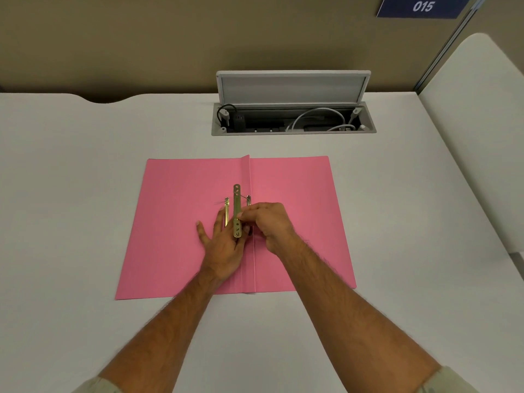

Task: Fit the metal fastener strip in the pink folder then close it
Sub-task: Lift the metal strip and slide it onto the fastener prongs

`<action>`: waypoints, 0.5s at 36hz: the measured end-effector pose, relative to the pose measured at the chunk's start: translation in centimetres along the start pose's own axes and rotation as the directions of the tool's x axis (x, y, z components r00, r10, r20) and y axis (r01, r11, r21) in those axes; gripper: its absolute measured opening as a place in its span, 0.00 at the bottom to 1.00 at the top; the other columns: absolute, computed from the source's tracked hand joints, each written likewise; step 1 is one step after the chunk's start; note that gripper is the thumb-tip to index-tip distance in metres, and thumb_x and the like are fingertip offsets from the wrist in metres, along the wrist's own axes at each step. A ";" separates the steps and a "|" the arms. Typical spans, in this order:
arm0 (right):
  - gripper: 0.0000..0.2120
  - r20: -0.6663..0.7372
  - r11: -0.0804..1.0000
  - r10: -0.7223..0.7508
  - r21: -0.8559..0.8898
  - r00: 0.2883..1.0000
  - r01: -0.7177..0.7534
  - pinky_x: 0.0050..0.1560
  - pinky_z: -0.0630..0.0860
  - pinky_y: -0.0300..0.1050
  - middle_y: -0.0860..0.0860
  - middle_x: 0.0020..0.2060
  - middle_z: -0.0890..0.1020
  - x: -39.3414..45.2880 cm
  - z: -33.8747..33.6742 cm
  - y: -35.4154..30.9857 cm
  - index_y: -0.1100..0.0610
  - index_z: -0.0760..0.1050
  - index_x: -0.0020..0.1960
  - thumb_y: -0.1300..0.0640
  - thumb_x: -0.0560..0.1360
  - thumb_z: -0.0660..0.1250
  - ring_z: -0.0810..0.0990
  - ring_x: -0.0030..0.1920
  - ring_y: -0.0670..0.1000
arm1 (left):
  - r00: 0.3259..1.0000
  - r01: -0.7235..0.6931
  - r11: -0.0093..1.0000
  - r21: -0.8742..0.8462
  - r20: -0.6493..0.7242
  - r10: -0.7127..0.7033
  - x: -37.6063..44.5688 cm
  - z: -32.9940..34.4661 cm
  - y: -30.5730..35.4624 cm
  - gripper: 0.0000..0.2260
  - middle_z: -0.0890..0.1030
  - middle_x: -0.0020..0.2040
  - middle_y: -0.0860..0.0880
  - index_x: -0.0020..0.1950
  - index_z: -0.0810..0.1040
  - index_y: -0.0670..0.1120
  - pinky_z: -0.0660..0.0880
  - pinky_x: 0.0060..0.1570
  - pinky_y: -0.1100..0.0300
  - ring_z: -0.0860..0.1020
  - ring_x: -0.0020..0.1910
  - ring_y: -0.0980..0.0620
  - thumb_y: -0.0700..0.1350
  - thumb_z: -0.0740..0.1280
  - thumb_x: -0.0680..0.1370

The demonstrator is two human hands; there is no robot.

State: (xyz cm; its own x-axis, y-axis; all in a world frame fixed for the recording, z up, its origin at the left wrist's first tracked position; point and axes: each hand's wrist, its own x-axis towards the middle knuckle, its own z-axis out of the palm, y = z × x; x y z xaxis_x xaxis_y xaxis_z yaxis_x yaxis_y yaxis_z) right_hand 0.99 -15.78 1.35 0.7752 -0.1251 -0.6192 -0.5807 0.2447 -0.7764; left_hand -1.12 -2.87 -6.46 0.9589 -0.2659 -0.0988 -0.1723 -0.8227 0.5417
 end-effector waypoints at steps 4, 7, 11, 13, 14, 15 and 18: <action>0.07 -0.003 1.000 -0.002 -0.015 1.000 0.001 0.34 0.77 0.43 0.60 0.35 0.83 0.0 0.0 0.1 0.68 0.83 0.46 0.74 0.68 0.72 0.79 0.32 0.54 | 1.000 0.004 1.000 0.009 0.020 -0.004 0.1 0.0 -0.1 0.30 0.56 0.81 0.56 0.79 0.60 0.58 0.29 0.72 0.32 0.43 0.82 0.53 0.64 0.40 0.80; 0.08 -0.018 1.000 -0.002 -0.029 1.000 0.001 0.33 0.77 0.42 0.58 0.34 0.83 0.0 0.1 0.2 0.68 0.83 0.47 0.73 0.68 0.72 0.80 0.31 0.52 | 1.000 0.012 0.999 0.032 0.027 -0.013 0.1 0.1 -0.2 0.26 0.55 0.82 0.55 0.80 0.60 0.58 0.30 0.72 0.31 0.43 0.82 0.53 0.60 0.43 0.83; 0.07 -0.029 0.999 -0.008 -0.050 1.000 0.006 0.31 0.77 0.40 0.55 0.32 0.84 0.0 0.3 0.5 0.66 0.83 0.45 0.72 0.68 0.73 0.79 0.29 0.50 | 1.000 0.008 1.000 0.025 0.019 -0.009 0.1 0.0 0.1 0.32 0.56 0.82 0.56 0.79 0.61 0.58 0.29 0.72 0.33 0.42 0.82 0.53 0.64 0.38 0.78; 0.07 -0.044 0.999 -0.010 -0.048 0.999 0.008 0.34 0.77 0.43 0.57 0.34 0.84 0.1 0.3 0.6 0.66 0.83 0.45 0.72 0.67 0.73 0.80 0.32 0.52 | 1.000 0.004 1.000 0.016 0.015 -0.004 0.0 -0.1 0.1 0.32 0.55 0.81 0.57 0.79 0.59 0.59 0.29 0.72 0.33 0.42 0.82 0.53 0.64 0.38 0.78; 0.07 -0.053 0.999 -0.013 -0.048 0.998 0.011 0.35 0.78 0.44 0.58 0.35 0.85 0.1 0.3 0.6 0.67 0.83 0.45 0.72 0.67 0.73 0.80 0.33 0.53 | 1.000 0.002 1.000 0.009 0.012 -0.002 0.0 -0.1 0.1 0.30 0.55 0.81 0.58 0.80 0.58 0.59 0.29 0.72 0.32 0.42 0.82 0.53 0.64 0.39 0.79; 0.07 -0.062 0.999 -0.017 -0.051 0.998 0.014 0.36 0.78 0.44 0.59 0.36 0.85 0.2 0.3 0.7 0.67 0.83 0.45 0.72 0.67 0.73 0.81 0.34 0.54 | 1.000 0.000 1.000 0.000 0.010 0.000 0.0 -0.1 0.1 0.29 0.55 0.81 0.59 0.80 0.57 0.60 0.30 0.72 0.32 0.43 0.82 0.53 0.63 0.40 0.79; 0.07 -0.084 0.998 -0.023 -0.065 0.996 0.017 0.30 0.78 0.40 0.57 0.36 0.85 0.2 0.4 0.6 0.66 0.83 0.44 0.71 0.66 0.73 0.82 0.31 0.50 | 1.000 -0.001 1.000 -0.022 0.023 0.002 0.0 0.0 -0.1 0.28 0.57 0.81 0.59 0.80 0.55 0.62 0.28 0.71 0.32 0.42 0.81 0.53 0.65 0.43 0.79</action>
State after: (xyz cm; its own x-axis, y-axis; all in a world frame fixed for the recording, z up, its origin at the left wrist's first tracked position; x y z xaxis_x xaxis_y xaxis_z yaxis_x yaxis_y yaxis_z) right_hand 0.86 -15.29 0.79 0.7645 -0.2113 -0.6090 -0.5822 0.1790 -0.7931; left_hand -1.05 -2.74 -6.51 0.9533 -0.2785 -0.1167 -0.1685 -0.8113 0.5598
